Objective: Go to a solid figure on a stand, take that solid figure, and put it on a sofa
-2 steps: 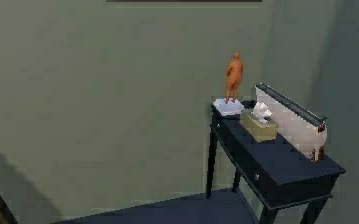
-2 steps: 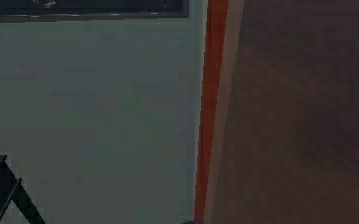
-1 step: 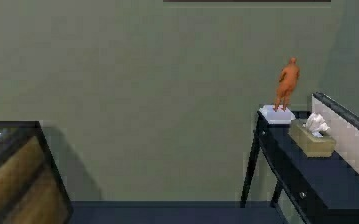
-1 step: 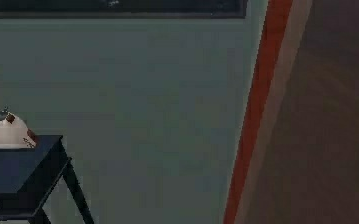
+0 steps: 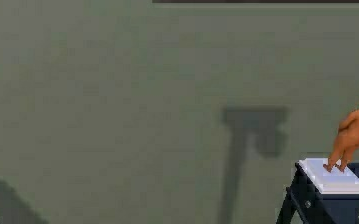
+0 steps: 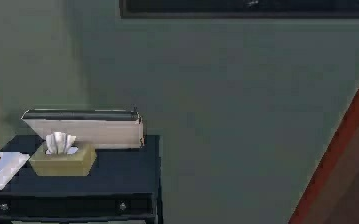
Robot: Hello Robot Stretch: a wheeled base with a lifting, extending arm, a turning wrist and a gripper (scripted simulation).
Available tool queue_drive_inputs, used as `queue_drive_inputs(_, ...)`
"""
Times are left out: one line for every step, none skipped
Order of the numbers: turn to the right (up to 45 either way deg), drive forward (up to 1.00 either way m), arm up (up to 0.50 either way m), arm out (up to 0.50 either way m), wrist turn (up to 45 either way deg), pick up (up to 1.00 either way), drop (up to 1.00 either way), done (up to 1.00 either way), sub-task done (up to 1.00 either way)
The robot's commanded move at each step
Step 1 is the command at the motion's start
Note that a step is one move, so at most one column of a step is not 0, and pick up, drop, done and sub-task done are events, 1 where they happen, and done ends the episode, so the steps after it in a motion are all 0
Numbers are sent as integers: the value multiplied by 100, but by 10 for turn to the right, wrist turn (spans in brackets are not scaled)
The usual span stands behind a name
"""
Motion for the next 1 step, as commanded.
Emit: queue_drive_inputs(-420,0,0,0,0,0,0,0,0)
